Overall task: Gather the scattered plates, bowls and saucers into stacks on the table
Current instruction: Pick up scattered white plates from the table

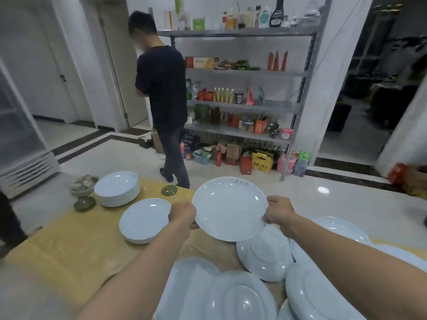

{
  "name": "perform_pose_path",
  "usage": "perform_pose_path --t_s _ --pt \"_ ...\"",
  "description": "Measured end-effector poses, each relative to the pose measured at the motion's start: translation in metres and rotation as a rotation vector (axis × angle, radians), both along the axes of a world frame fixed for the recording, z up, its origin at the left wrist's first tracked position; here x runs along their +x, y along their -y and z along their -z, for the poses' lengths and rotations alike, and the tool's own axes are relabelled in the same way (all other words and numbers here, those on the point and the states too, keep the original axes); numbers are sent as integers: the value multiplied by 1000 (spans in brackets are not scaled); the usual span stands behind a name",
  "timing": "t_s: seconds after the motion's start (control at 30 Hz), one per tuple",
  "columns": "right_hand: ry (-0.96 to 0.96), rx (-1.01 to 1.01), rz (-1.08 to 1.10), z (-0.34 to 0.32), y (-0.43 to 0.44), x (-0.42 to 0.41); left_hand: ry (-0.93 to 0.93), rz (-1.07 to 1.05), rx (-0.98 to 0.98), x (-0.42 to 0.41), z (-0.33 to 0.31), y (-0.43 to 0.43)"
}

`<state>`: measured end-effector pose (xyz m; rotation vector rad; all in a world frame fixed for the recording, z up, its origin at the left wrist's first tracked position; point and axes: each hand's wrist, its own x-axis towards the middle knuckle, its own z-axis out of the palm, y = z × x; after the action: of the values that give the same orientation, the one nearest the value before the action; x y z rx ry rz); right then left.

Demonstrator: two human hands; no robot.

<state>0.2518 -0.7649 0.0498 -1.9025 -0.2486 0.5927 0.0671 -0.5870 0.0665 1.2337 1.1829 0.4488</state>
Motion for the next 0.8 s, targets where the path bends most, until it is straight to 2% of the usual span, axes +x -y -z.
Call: perform_pose_path --t_s 0.27,0.47,0.8 --pt "-67 -16 -45 36 -151 -84 -82 -123 -90 -73 27 -146" --pt "-150 -72 -93 75 -243 -128 -189 -117 -60 -105 75 -253" --pt "-134 -168 -88 152 -324 -139 -302 -49 -107 -100 162 -341"
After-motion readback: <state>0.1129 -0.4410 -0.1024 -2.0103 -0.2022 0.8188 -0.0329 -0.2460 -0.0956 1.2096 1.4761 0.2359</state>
